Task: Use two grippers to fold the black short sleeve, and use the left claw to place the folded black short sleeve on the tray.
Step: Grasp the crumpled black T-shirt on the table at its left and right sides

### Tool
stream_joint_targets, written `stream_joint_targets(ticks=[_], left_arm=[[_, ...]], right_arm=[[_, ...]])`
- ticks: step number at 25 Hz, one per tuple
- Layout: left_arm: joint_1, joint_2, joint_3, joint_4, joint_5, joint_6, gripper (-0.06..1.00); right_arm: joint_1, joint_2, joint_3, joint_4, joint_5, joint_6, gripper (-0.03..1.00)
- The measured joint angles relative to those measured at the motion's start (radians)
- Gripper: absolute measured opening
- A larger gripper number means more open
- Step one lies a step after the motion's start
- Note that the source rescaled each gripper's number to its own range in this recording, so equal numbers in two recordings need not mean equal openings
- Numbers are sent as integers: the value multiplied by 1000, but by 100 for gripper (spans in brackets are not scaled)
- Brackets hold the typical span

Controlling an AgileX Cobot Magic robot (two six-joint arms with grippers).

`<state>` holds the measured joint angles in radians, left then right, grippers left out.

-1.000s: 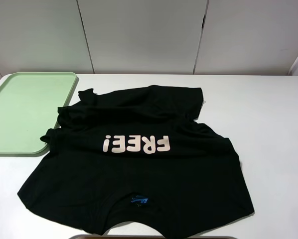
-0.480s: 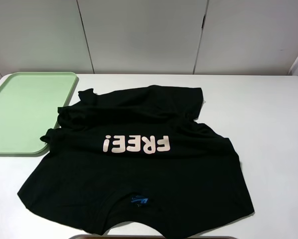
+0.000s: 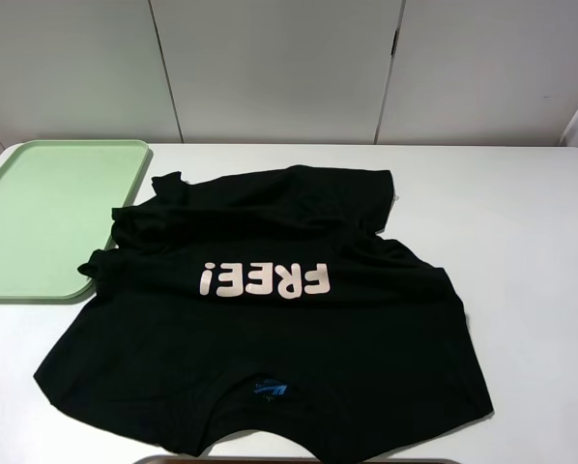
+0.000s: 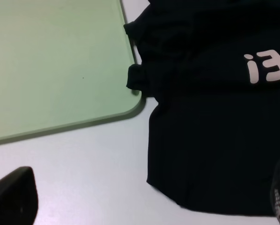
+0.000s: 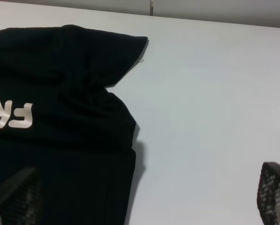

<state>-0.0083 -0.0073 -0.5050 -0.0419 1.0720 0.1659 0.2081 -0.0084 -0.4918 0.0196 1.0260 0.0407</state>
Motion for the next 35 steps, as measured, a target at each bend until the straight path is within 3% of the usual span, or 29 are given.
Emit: stream_joint_targets(ticks=[8,12,21,28,35], left_arm=[[-42,0,-3,-8,-1,-4,100],[-47,56,-56,-93,-40,7,97],[-47,576,-241,-295,-93,251,94],[-47,967,-360,-309,-49,331,94],[-47,1178,-416,-368,-79,450,93]], right_arm=[[0,55,0,-6,0,-22,100],[0,218,-16,-6,-12,-103,100],[9,624,-160,79,-156,-286,100],[11,886,-264,212,-183,-501,100],[11,1151,-288,294,-259,-713,100]])
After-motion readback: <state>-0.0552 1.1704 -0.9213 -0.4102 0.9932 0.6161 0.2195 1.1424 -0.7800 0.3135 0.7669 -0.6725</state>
